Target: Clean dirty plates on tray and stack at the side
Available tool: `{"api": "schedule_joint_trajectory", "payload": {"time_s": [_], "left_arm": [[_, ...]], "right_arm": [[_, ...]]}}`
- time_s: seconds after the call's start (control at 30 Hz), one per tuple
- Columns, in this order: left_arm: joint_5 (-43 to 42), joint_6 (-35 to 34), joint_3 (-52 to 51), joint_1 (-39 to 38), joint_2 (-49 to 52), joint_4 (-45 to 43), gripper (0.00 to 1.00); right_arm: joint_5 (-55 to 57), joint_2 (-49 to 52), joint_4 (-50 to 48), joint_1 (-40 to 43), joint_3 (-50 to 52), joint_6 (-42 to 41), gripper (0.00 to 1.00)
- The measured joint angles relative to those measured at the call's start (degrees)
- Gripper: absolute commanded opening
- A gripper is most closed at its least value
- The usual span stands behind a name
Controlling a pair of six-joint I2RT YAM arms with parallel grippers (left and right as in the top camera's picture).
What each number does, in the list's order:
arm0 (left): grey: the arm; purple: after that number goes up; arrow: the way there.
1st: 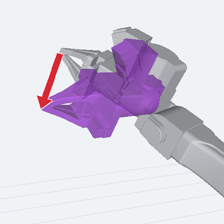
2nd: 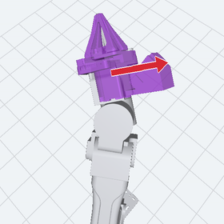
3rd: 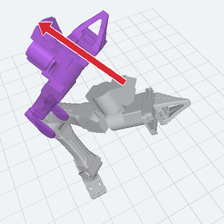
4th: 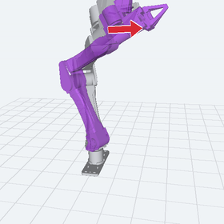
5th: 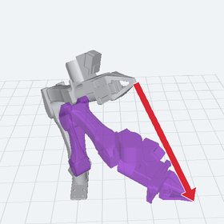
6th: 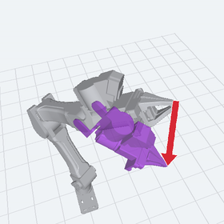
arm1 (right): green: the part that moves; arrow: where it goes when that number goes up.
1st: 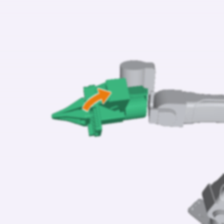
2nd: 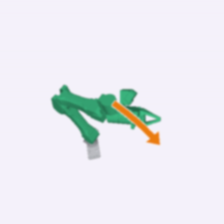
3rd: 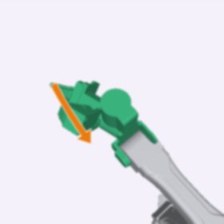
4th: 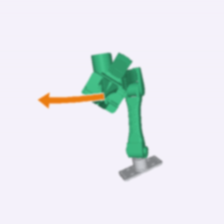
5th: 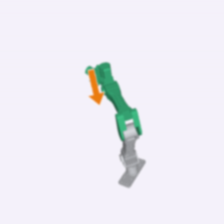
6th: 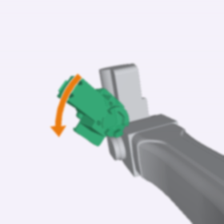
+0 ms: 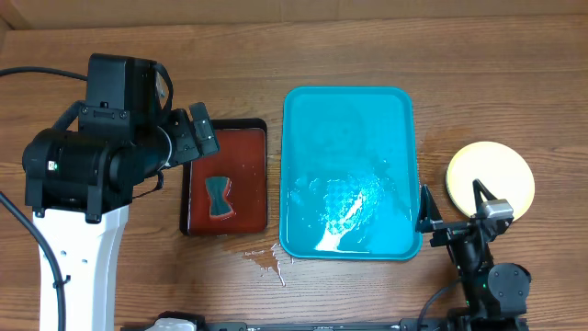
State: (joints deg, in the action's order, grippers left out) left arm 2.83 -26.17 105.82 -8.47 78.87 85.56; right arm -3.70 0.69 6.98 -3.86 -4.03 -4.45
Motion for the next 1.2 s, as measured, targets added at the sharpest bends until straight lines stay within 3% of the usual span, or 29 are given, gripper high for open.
{"api": "schedule_joint_trajectory", "payload": {"time_s": [1.2], "left_arm": [[0.00, 0.00, -0.02, -0.02, -0.35, 0.00, 1.00]], "right_arm": [[0.11, -0.07, -2.29, -1.18, 2.99, -0.02, 1.00]]}}
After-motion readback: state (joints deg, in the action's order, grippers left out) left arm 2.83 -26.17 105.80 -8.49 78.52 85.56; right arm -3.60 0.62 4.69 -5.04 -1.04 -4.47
